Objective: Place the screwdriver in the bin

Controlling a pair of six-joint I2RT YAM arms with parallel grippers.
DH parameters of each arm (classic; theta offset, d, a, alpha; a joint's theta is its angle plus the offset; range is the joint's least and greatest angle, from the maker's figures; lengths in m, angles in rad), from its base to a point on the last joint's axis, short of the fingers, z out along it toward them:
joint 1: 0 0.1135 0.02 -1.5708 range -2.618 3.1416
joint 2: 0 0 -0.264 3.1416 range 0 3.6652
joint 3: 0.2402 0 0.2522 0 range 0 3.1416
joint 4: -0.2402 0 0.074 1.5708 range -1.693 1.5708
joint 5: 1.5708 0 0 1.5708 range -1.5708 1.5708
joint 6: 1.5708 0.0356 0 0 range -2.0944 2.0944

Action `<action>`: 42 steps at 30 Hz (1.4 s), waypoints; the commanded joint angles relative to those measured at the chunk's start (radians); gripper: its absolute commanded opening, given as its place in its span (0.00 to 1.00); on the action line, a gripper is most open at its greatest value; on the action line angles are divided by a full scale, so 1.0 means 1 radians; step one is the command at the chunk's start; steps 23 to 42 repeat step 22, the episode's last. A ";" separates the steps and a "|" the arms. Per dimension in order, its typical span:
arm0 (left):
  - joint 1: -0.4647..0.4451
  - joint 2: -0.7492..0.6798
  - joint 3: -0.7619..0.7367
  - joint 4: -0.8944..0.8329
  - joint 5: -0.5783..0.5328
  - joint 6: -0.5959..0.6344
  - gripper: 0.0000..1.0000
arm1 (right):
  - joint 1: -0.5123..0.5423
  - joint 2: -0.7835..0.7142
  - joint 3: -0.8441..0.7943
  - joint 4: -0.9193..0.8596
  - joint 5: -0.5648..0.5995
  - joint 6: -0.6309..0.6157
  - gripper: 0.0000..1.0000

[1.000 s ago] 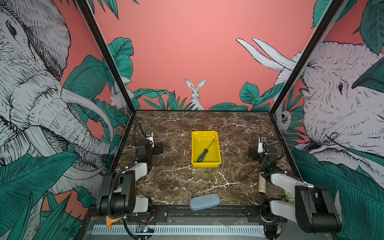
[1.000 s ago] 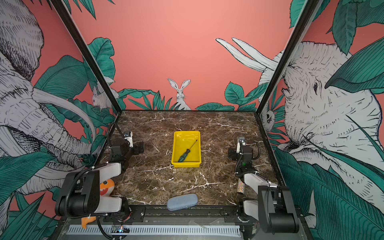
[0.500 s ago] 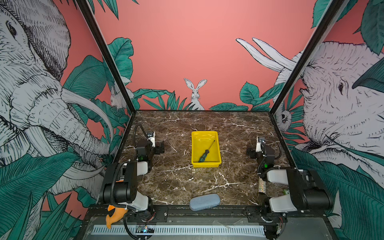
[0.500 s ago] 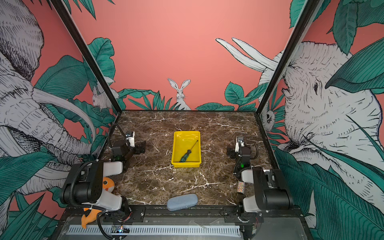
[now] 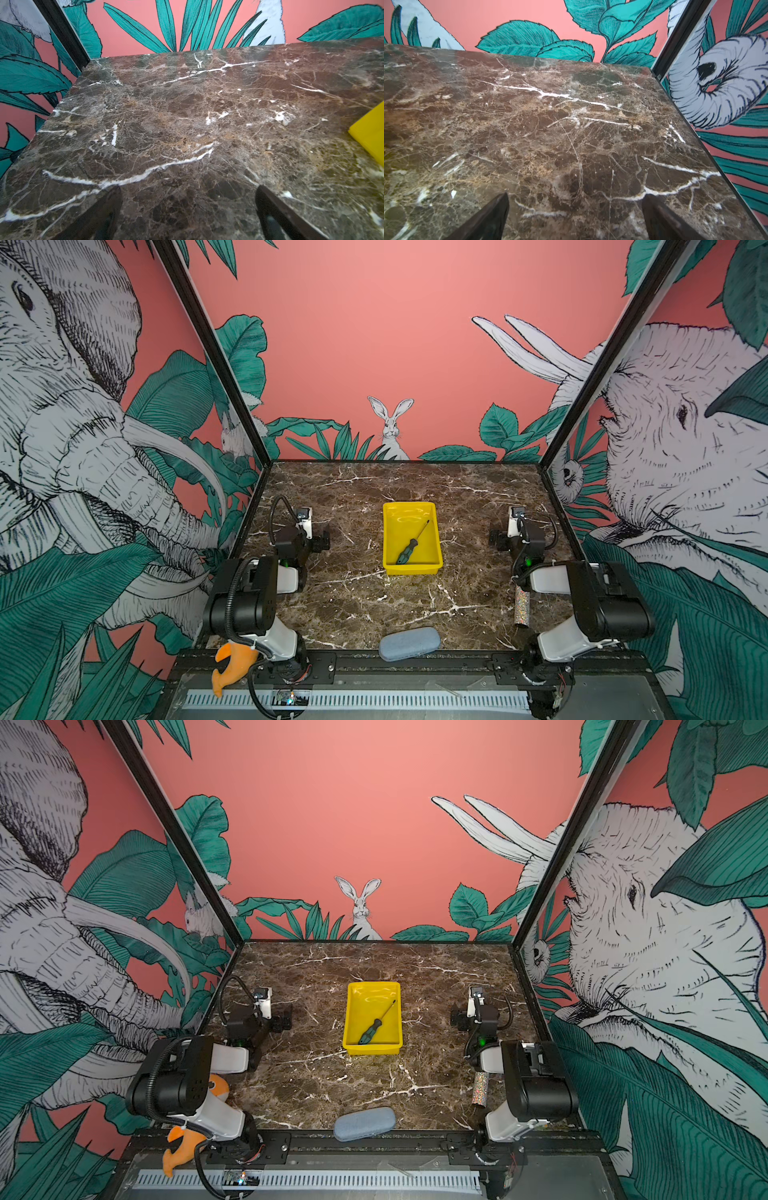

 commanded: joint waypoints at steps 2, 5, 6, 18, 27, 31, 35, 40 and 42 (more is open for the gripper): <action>-0.038 -0.021 0.036 -0.054 -0.093 0.032 1.00 | -0.004 -0.004 0.002 0.013 0.012 0.011 0.99; -0.035 -0.020 0.035 -0.050 -0.096 0.031 1.00 | -0.005 -0.004 0.002 0.012 0.017 0.013 0.99; -0.037 -0.020 0.036 -0.053 -0.096 0.031 1.00 | -0.004 -0.004 0.001 0.013 0.017 0.013 0.99; -0.037 -0.020 0.038 -0.057 -0.098 0.033 1.00 | -0.004 -0.004 0.002 0.016 0.014 0.010 0.99; -0.036 -0.020 0.037 -0.055 -0.098 0.033 1.00 | -0.004 -0.004 0.002 0.014 0.014 0.010 0.99; -0.036 -0.020 0.037 -0.055 -0.098 0.033 1.00 | -0.004 -0.004 0.002 0.014 0.014 0.010 0.99; -0.036 -0.020 0.037 -0.055 -0.098 0.033 1.00 | -0.004 -0.004 0.002 0.014 0.014 0.010 0.99; -0.036 -0.020 0.037 -0.055 -0.098 0.033 1.00 | -0.004 -0.004 0.002 0.014 0.014 0.010 0.99; -0.036 -0.020 0.037 -0.055 -0.098 0.033 1.00 | -0.004 -0.004 0.002 0.014 0.014 0.010 0.99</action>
